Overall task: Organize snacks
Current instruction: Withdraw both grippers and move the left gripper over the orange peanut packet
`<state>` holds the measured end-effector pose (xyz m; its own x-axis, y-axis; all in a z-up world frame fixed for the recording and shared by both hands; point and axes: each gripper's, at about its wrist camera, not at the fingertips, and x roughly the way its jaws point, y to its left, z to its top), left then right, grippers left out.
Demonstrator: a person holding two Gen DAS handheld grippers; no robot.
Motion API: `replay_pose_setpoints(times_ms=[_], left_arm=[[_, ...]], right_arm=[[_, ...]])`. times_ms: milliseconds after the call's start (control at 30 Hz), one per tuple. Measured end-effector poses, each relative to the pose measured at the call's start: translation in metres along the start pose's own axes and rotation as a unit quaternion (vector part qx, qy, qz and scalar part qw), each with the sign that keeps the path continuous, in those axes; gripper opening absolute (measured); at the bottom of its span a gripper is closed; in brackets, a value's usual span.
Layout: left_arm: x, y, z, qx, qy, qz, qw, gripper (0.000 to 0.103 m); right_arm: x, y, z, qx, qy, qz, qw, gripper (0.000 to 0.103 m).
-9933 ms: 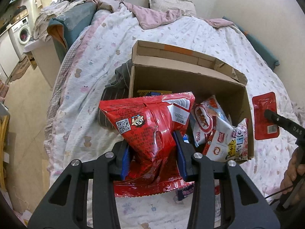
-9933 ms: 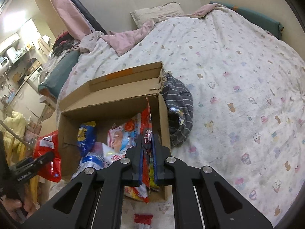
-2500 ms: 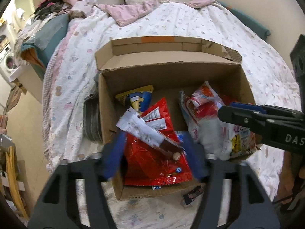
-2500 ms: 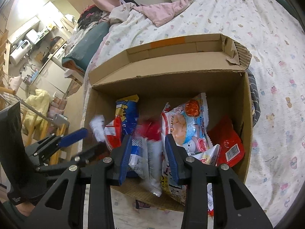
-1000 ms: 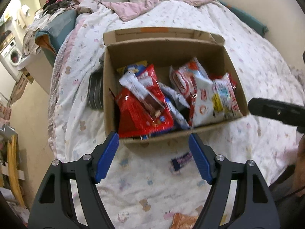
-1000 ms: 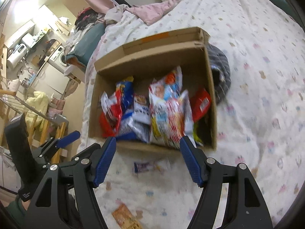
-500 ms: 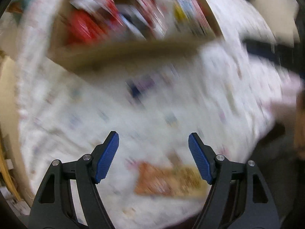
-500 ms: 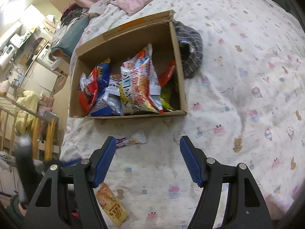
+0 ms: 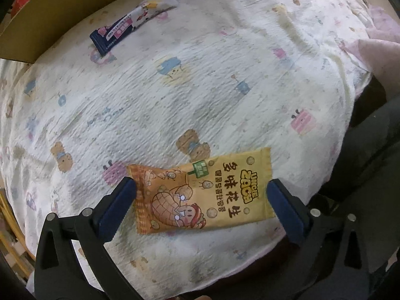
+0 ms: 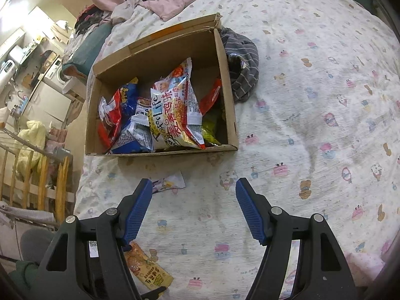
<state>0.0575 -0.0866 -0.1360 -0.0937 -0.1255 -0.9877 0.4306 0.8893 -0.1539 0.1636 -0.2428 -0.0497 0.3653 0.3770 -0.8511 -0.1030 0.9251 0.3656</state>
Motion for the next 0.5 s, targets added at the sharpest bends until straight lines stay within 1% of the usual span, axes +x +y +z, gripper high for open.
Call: replay_pose_setpoints(times_ms=[167,333,400,500], left_arm=[[0.007,-0.002,0.004,-0.031,-0.009,0.012,0.9994,0.103],[0.009,-0.010,0.005,-0.025,-0.018,0.033,0.9990,0.103],[0.013,-0.017,-0.002,-0.029,-0.018,0.028,0.9990,0.103],[0.015,-0.010,-0.005,-0.039,-0.005,0.012,0.9991,0.103]], right_arm=[[0.003,-0.001,-0.001,0.003,0.005,-0.006,1.000,0.072],[0.004,-0.002,0.000,0.004,0.006,-0.009,1.000,0.072],[0.005,-0.002,0.000,0.004,0.007,-0.009,1.000,0.072],[0.005,-0.003,-0.001,0.006,0.010,-0.011,1.000,0.072]])
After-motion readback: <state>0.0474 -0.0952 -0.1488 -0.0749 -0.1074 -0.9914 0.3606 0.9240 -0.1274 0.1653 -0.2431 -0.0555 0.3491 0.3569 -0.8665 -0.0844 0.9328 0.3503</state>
